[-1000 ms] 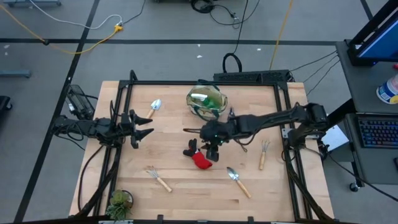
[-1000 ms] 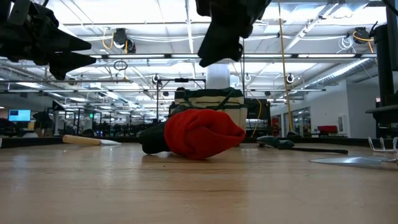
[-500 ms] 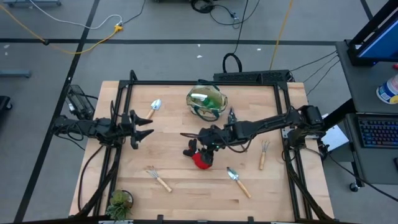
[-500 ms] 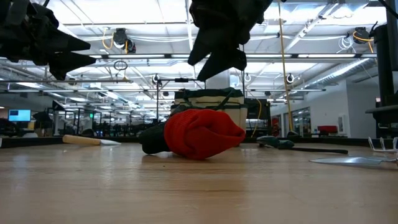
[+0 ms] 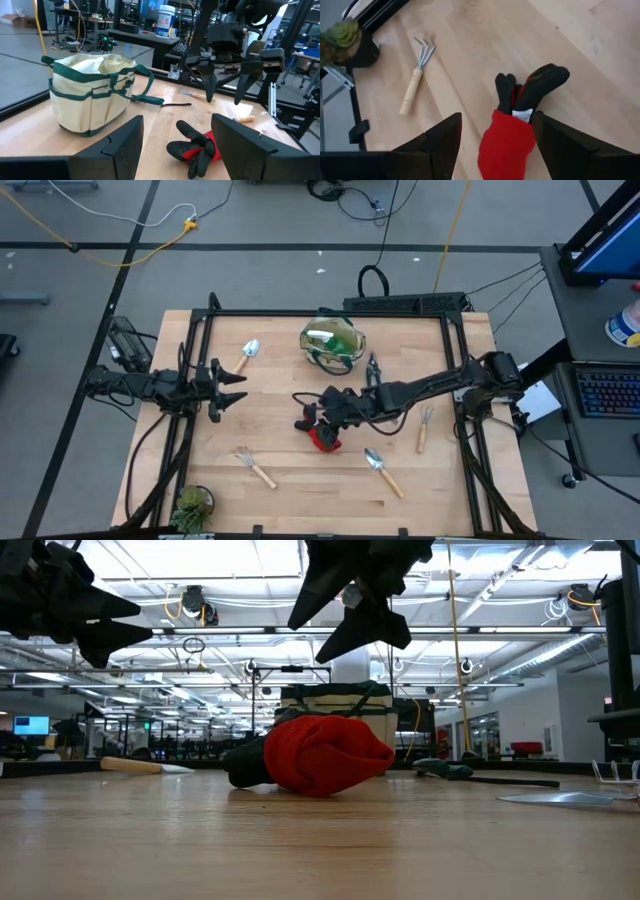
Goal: Pick & Place Garden tools in Gardening bag
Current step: Put the red gloves into the green gardening bag
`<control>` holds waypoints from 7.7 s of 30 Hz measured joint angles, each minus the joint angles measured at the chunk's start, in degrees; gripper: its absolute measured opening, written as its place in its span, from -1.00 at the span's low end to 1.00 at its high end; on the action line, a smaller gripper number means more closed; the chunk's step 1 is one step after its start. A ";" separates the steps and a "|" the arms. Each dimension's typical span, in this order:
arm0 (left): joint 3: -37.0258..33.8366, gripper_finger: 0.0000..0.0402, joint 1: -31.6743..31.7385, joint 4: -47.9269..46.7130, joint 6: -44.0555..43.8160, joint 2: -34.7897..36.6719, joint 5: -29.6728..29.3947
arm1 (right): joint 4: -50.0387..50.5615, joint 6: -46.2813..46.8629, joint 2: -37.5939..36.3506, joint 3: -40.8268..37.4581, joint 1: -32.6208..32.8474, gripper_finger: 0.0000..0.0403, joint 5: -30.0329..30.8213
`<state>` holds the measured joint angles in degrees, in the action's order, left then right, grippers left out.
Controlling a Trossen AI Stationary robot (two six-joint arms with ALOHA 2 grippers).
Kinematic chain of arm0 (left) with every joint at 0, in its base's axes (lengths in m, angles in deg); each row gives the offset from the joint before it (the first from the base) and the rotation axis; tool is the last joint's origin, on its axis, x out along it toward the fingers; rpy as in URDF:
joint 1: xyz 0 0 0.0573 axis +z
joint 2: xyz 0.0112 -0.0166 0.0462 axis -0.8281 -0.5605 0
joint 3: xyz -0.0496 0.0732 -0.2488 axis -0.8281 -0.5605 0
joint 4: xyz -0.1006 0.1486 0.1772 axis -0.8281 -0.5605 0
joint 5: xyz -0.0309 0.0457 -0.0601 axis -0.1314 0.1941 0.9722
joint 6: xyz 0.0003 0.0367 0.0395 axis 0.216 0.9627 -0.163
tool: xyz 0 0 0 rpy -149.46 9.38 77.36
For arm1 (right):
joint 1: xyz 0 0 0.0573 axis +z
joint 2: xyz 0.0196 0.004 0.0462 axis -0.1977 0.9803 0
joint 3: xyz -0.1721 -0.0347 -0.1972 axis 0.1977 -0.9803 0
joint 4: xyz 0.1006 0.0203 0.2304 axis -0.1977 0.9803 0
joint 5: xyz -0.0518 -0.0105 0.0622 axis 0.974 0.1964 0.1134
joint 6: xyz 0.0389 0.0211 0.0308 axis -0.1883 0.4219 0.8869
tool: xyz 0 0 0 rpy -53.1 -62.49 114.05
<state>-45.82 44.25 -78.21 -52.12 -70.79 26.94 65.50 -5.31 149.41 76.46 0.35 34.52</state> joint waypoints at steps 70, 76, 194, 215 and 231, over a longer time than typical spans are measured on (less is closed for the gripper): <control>0.01 0.20 0.00 -3.02 0.01 0.00 -0.02 | -23.31 -4.99 5.76 -0.07 -4.50 -0.93 -5.77; 0.01 0.20 0.00 -3.02 0.00 0.00 -0.02 | -23.58 -13.93 -2.47 -0.04 -6.91 -0.93 0.28; 0.01 0.20 0.00 -2.99 1.51 0.00 -0.65 | -36.00 -41.52 -8.79 -21.68 -28.13 -0.74 16.02; 0.01 0.20 0.00 -2.99 1.51 0.00 -0.65 | -36.09 -40.55 -6.46 -21.69 -28.78 -0.93 10.55; 0.01 0.20 0.01 -2.99 2.86 0.00 -0.89 | -40.12 -42.39 -5.28 -21.75 -28.87 -0.73 8.84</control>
<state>-45.81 44.26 -81.20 -49.25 -70.79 26.05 25.38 -47.70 144.13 54.71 -28.52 43.36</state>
